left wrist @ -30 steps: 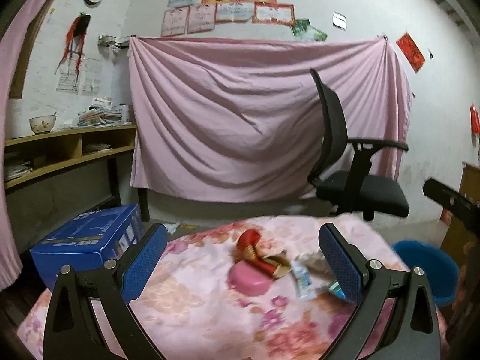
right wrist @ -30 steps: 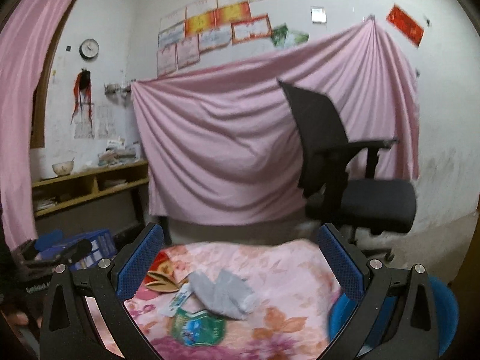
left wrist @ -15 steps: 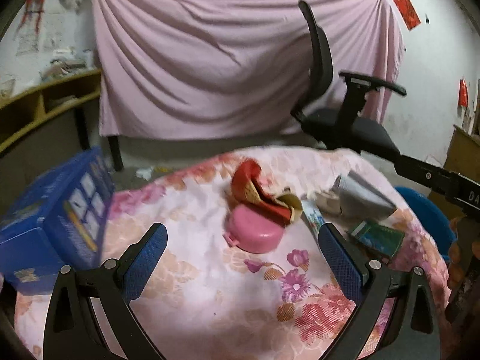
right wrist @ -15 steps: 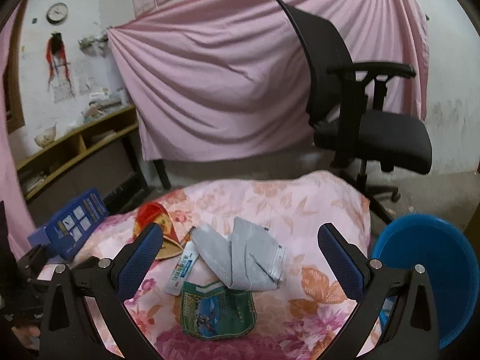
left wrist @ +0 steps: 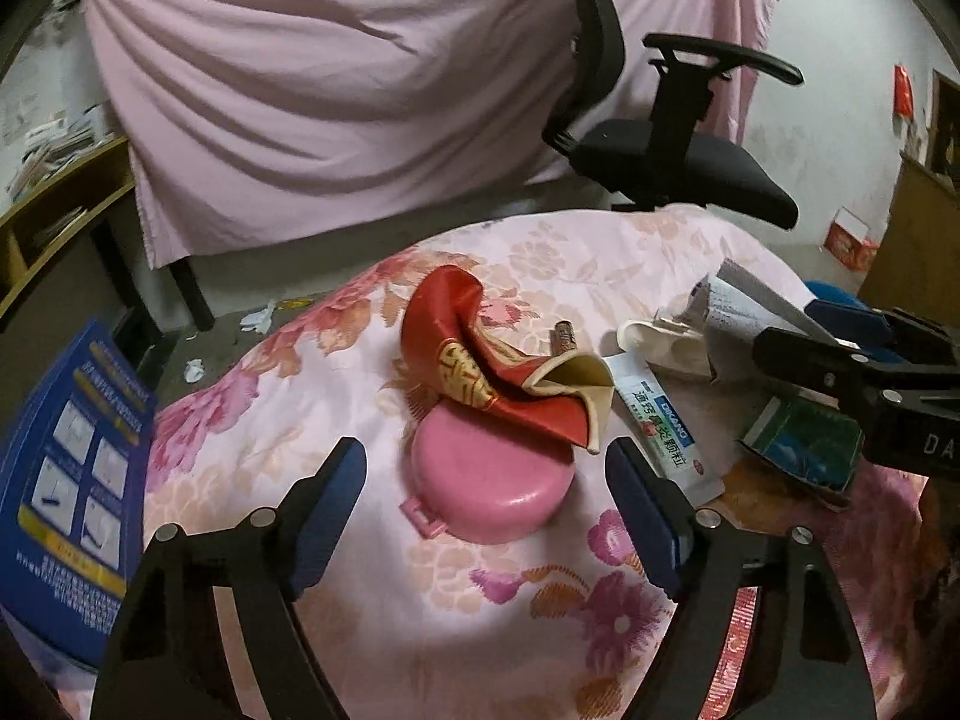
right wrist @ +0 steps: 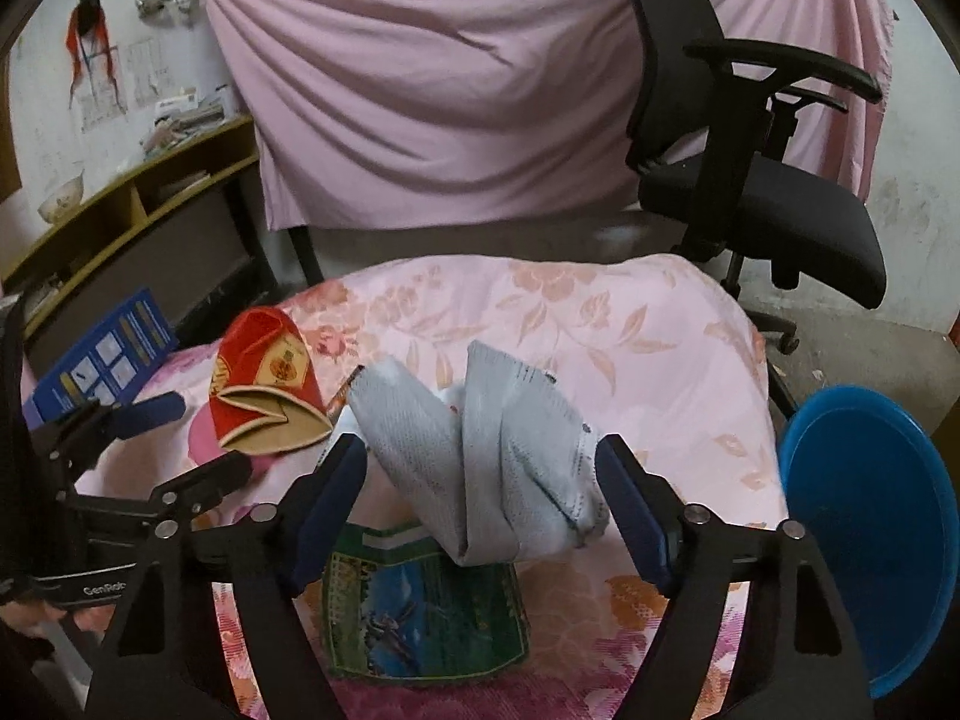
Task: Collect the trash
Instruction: 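Grasp the pink round container with the left gripper while the right grasps the grey mask, then carry the pink container and grey mask over the blue basin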
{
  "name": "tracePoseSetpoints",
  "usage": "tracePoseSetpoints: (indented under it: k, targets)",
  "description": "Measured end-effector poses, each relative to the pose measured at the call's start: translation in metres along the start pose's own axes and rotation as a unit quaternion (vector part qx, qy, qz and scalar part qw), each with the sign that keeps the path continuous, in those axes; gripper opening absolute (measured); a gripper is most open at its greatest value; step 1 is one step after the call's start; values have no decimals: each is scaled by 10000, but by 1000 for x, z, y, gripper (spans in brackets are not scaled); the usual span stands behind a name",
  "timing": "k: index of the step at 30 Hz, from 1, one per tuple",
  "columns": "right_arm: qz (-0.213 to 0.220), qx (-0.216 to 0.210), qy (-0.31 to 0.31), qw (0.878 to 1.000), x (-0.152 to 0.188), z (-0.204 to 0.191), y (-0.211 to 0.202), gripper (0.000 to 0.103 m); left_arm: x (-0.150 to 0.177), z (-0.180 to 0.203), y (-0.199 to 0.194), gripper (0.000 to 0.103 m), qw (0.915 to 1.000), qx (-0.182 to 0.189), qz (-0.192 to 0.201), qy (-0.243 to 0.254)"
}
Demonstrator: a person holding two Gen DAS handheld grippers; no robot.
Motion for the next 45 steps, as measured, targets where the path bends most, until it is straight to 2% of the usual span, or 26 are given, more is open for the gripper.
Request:
tracePoseSetpoints:
  k: [1, 5, 6, 8, 12, 14, 16, 23, 27, 34, 39, 45]
  targets:
    - [-27, -6, 11, 10000, 1, 0, 1, 72, 0, 0, 1, 76, 10000, 16, -39, 28]
    - [-116, -33, 39, 9999, 2, 1, 4, 61, 2, 2, 8, 54, 9996, -40, -247, 93]
    - [-113, -49, 58, 9999, 3, 2, 3, 58, 1, 2, 10, 53, 9995, -69, -276, 99]
    - [-123, -103, 90, 9998, 3, 4, 3, 45, 1, 3, 9, 53, 9996, -72, -260, 108]
    - [-95, -339, 160, 9993, 5, 5, 1, 29, 4, 1, 4, 53, 9997, -126, -191, 95]
    - [-5, -504, 218, 9985, 5, 6, -3, 16, 5, 1, 1, 53, 9998, -120, -160, 58]
    - [75, -641, 230, 9977, 4, 5, -7, 13, 10, -2, -6, 53, 9999, -60, -112, -62]
    - [355, -917, 240, 9949, 2, -2, -21, 11, 26, -15, -39, 53, 9972, -126, 204, -711]
    - [566, -1043, 276, 9925, 4, -4, -33, 11, 35, -24, -69, 53, 9903, -266, 515, -1265]
    - [1013, -1148, 253, 9879, 5, -8, -57, 11, 40, -29, -113, 53, 9771, -449, 971, -1841]
    - [1310, -1201, 215, 9838, 7, -8, -72, 11, 37, -21, -138, 53, 9723, -509, 1304, -1872]
    - [1831, -1127, 211, 9764, 12, 5, -96, 11, 28, 6, -161, 53, 9682, -460, 1835, -1639]
Point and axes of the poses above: each gripper's, at about its wrist camera, not at the fingertips, and y roughly the way its jaws point, z to its right, x to its underside, the point moved 1 cm from there along y, roughly the way its jaws point, and after that the axes turned 8 degrees about -y, right-handed, at the moved point
